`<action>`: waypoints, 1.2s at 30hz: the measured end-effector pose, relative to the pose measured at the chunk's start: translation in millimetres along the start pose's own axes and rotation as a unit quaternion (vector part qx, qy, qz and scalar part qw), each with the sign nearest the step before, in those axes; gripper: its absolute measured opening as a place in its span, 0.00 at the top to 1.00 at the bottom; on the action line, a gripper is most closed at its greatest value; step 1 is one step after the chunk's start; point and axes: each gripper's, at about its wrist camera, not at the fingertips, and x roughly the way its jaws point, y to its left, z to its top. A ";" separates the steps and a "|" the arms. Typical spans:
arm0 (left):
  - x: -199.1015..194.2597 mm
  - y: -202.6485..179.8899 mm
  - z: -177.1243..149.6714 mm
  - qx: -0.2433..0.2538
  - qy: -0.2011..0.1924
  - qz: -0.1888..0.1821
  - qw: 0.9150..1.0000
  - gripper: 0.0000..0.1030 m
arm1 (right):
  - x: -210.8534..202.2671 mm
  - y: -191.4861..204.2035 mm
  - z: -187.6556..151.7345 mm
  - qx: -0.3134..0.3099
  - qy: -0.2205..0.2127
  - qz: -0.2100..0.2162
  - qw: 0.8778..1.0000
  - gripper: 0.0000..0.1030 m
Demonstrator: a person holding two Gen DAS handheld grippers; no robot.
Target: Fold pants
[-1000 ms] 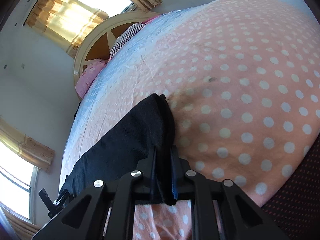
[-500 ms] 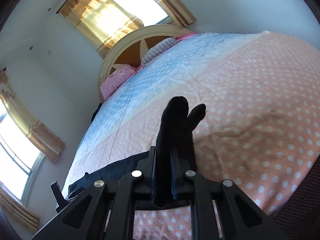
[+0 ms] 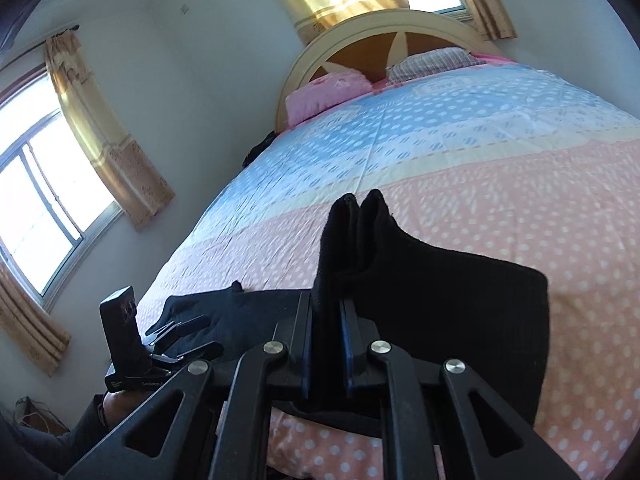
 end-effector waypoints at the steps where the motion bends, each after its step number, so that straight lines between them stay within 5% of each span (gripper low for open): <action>1: -0.1 0.0 -0.7 0.000 0.001 0.001 1.000 0.00 | 10.1 7.8 -2.5 -0.006 0.010 0.006 1.000 0.88; 12: -0.6 1.9 0.6 -0.015 -0.001 -0.031 0.999 0.00 | 112.2 30.5 -48.7 -0.075 0.142 -0.015 0.987 0.87; 14: 2.6 -3.4 1.4 -0.010 0.004 -0.042 0.999 0.00 | 107.9 25.6 -52.5 -0.076 0.138 0.001 0.987 0.83; 17: 7.9 -12.8 4.0 -0.003 0.010 -0.055 0.998 0.00 | 88.0 19.0 -52.3 -0.076 0.143 0.030 0.986 0.58; 22: 21.7 -34.8 11.7 0.009 0.032 -0.083 0.996 0.01 | 37.0 -7.7 -48.9 -0.066 0.089 0.033 0.993 0.56; 31: 64.2 -74.1 17.4 0.027 0.100 -0.110 0.988 0.35 | -13.7 -79.7 -42.2 0.065 -0.023 0.012 0.998 0.54; 36: 69.5 -73.2 18.4 0.005 0.096 -0.101 0.990 0.71 | -11.6 -75.4 -45.6 0.057 -0.022 0.009 0.998 0.50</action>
